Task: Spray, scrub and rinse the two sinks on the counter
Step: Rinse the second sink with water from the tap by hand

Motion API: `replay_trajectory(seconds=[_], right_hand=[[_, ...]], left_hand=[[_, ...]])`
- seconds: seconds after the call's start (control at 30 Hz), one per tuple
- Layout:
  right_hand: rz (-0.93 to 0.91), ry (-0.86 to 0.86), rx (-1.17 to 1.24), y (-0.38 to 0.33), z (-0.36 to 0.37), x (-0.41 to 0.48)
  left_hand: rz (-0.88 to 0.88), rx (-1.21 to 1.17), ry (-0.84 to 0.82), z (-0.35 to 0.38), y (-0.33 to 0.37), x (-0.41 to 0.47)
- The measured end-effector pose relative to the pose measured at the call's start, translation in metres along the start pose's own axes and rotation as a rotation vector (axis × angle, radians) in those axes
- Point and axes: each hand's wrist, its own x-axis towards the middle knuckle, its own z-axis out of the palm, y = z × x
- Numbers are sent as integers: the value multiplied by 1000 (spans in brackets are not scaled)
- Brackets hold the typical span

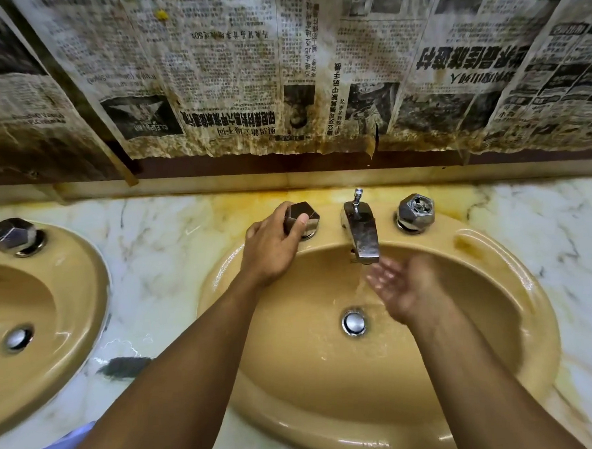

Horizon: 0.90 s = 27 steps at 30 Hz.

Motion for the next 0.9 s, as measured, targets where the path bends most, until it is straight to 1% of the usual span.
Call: replay_trajectory(seconds=[0.03,0.1,0.17,0.23,0.37,0.43,0.5,0.57,0.67,0.77,0.83,0.9], right_hand=[[122,-70,52,6,-2,4],[262,-220,197,9,4,5],[330,-368,361,4,15,0],[356,-434,461,2,22,-3],[379,-424,453,15,11,9],[382,-461,472,15,12,7],[374,-513,499,6,21,2],[373,-529,473,3,28,-1],[353,-467,372,10,23,7],[313,-423,250,12,19,8],[275,-410,219,9,19,6],[257,-377,179,11,16,8]], left_hand=[[-21,-18,0,-2,1,-1],[-59,-46,4,-2,3,1],[-117,-65,20,4,10,7],[-175,-70,56,11,18,15],[-202,-193,113,17,21,23],[-206,-226,113,17,15,24],[-174,-176,110,17,13,24],[-117,-106,83,15,15,23],[-18,-36,-15,7,8,20],[68,82,-66,0,-7,17],[114,157,-73,-1,-9,13],[127,246,-46,-3,-9,7]])
